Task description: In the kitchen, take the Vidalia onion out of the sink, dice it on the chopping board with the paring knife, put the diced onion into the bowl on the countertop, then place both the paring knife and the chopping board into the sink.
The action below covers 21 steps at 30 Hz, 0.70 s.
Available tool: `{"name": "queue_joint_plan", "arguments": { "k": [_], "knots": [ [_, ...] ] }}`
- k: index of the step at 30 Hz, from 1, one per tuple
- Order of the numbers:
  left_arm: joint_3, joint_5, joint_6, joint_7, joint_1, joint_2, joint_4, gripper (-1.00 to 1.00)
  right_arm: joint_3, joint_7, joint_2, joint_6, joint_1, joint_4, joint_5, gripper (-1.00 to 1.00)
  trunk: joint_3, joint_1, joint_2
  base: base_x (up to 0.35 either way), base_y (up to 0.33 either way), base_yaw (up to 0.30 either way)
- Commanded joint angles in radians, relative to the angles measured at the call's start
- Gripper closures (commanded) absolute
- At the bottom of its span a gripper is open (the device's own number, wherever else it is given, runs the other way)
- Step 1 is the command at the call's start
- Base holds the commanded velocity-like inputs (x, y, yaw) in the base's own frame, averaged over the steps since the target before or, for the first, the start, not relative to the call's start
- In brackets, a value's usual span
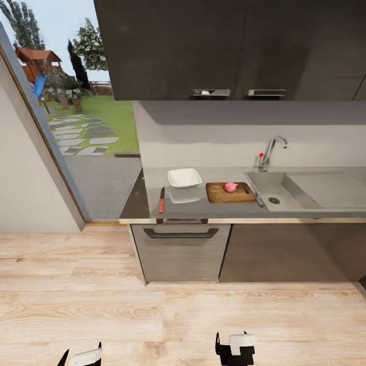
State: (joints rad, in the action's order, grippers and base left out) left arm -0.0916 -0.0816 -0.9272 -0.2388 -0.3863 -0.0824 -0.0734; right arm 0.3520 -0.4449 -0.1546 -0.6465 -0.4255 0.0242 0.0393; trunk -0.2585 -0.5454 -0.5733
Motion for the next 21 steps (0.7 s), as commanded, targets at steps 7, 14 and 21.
{"name": "queue_joint_plan", "arguments": {
  "k": [7, 14, 21],
  "knots": [
    [-0.008, -0.009, -0.005, -0.002, -0.002, 0.000, -0.004, -1.00, 0.008, -0.006, 0.000, -0.001, -0.001, -0.001, 0.004, -1.00, -0.024, -0.027, -0.051, 0.000, 0.000, 0.000],
    [-0.008, -0.009, -0.005, -0.002, -0.002, 0.000, -0.004, -1.00, 0.008, -0.006, 0.000, -0.001, -0.001, -0.001, 0.004, -1.00, -0.046, -0.054, -0.100, 0.000, 0.000, 0.000],
    [-0.008, -0.009, -0.005, -0.002, -0.002, 0.000, -0.004, -1.00, 0.009, -0.006, 0.000, -0.001, -0.001, -0.001, 0.004, -1.00, -0.067, -0.081, -0.149, 0.000, 0.000, 0.000]
  ]
}}
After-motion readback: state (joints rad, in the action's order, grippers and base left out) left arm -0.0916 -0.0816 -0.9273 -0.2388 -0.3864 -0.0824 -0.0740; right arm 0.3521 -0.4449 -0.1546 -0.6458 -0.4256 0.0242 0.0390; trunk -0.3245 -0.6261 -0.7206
